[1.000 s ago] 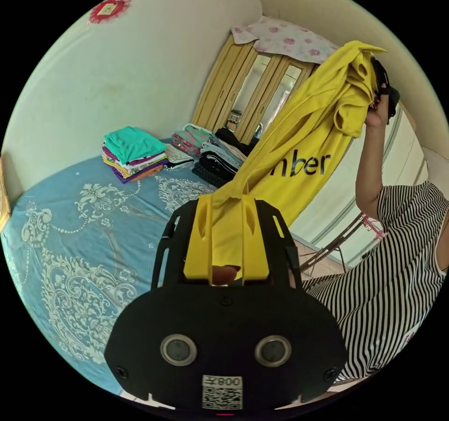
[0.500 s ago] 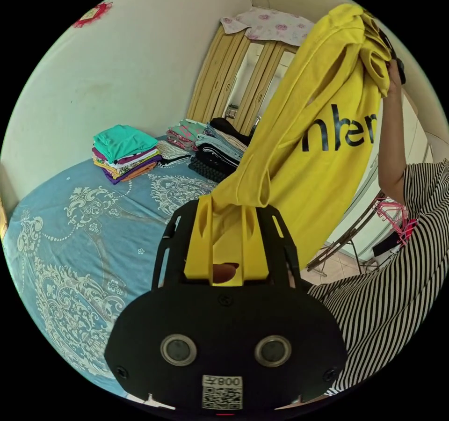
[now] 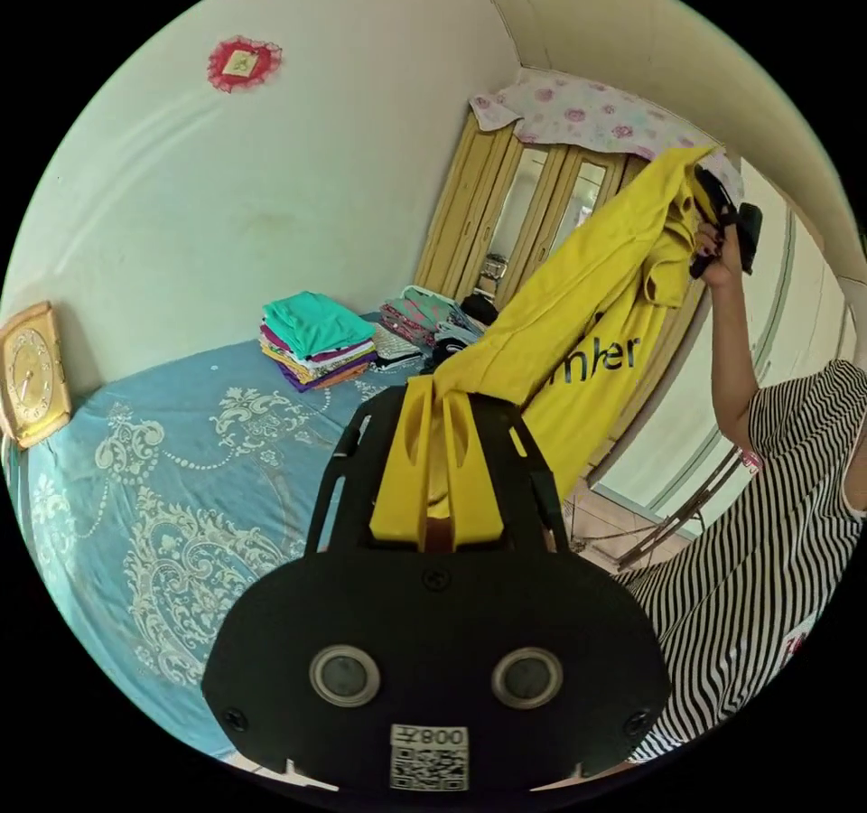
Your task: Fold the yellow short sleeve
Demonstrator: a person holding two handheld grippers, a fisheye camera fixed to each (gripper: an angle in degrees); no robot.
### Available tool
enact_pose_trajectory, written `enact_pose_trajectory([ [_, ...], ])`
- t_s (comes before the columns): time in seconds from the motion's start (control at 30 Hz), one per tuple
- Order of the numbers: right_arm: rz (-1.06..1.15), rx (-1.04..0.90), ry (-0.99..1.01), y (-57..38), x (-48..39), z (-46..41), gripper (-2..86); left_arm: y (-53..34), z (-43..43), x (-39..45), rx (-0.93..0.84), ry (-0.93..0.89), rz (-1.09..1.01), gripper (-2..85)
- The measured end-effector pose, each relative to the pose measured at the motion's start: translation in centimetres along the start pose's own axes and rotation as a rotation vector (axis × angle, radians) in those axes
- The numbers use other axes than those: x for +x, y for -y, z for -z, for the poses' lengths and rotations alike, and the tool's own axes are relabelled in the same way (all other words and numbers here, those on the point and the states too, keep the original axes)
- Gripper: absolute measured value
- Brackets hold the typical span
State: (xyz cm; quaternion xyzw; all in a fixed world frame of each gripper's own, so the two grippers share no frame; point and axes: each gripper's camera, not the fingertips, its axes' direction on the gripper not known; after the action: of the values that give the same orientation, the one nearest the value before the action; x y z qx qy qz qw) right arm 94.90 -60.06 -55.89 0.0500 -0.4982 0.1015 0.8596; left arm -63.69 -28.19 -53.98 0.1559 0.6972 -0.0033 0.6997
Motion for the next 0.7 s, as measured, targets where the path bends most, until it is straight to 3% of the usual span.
enact_pose_trajectory([
  [0.37, -0.199, 0.042, 0.172, -4.2, 8.3, 0.8, 0.3, 4.2, 27.4, 10.6, 0.308, 0.471, -0.146, 1.1],
  [0.6, -0.185, 0.105, 0.288, -4.4, 10.4, 2.3, 0.3, 5.7, 37.5, 19.5, 0.35, 0.723, -0.306, 1.2],
  [0.7, -0.172, 0.069, 0.302, -4.1, 10.9, 2.1, 0.4, 6.3, 40.1, 20.9, 0.27, 0.78, -0.276, 1.1],
])
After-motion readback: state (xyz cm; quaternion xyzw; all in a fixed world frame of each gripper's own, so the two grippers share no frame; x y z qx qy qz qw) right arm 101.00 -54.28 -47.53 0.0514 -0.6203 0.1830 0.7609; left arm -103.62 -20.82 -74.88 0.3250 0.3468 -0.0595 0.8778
